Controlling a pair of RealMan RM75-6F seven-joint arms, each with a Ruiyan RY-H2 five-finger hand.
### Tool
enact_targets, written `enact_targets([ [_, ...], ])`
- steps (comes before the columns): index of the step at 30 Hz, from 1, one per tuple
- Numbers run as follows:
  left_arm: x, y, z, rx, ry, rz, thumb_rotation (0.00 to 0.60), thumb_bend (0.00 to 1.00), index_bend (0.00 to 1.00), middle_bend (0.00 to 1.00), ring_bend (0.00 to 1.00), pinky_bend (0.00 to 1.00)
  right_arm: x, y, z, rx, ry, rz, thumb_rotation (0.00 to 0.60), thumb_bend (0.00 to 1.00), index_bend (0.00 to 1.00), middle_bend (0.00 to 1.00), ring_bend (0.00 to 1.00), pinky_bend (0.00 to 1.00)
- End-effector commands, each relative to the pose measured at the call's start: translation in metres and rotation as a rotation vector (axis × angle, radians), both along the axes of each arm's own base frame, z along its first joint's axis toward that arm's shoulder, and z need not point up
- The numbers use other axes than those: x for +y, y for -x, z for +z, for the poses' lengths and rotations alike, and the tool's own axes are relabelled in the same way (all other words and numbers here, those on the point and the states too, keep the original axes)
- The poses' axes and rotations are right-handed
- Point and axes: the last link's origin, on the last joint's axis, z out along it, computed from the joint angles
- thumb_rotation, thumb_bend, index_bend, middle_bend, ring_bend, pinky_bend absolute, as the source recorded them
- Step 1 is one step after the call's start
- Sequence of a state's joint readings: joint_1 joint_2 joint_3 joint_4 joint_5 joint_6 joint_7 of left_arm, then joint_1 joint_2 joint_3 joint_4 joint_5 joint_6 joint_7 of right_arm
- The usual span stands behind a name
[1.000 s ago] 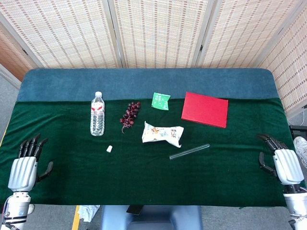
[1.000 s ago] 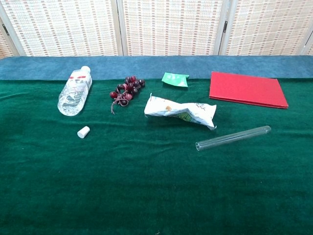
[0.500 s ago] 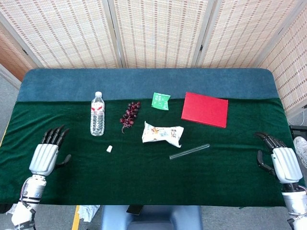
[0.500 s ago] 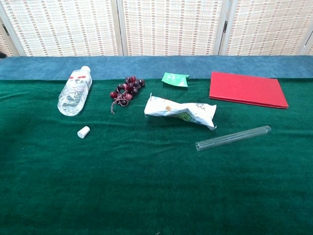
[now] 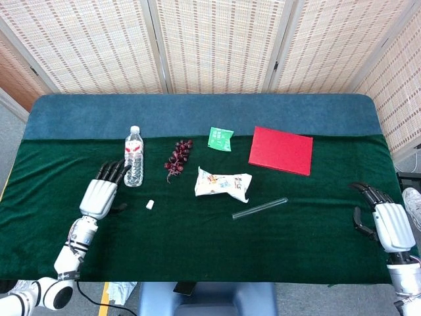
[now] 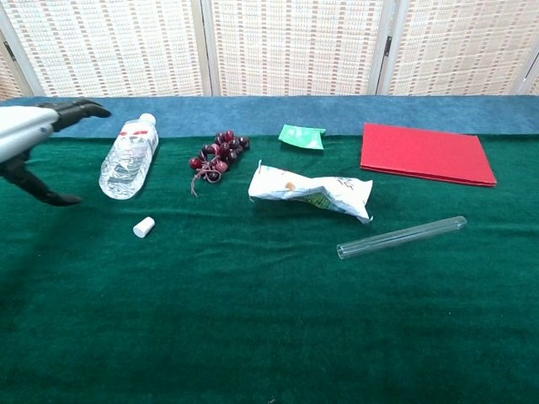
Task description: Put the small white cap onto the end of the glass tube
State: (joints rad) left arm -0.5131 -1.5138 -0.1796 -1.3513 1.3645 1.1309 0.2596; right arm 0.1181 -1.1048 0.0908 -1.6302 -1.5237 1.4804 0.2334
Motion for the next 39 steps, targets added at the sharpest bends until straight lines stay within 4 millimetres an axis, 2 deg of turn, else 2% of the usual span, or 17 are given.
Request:
enact_targets([
  [1,0.008,-0.006,-0.014,0.018,0.019,-0.009,0.6,0.2,0.0,0.0,0.0,0.0,-0.001,0.0,-0.001,-0.002,-0.001,-0.001,0.599,0.7,0.22,0.24,0.25,0.28],
  [11,0.01,-0.013,-0.047,0.058,0.081,-0.02,0.6,0.19,0.0,0.0,0.0,0.0,-0.003,0.005,-0.004,-0.007,-0.013,-0.016,0.6,0.7,0.22,0.24,0.25,0.28],
  [20,0.014,-0.02,-0.064,0.047,0.106,-0.013,0.6,0.19,0.0,0.0,0.0,0.0,-0.004,0.007,-0.004,-0.011,-0.01,-0.021,0.6,0.7,0.22,0.24,0.25,0.28],
  [28,0.018,-0.023,-0.067,0.034,0.109,0.001,0.6,0.19,0.0,0.0,0.0,0.0,-0.002,0.011,-0.004,-0.014,-0.009,-0.032,0.599,0.7,0.22,0.24,0.26,0.28],
  [39,0.028,-0.03,-0.061,0.014,0.098,0.006,0.6,0.19,0.0,0.0,0.0,0.0,-0.003,0.011,-0.004,-0.013,-0.005,-0.033,0.599,0.7,0.22,0.24,0.26,0.28],
])
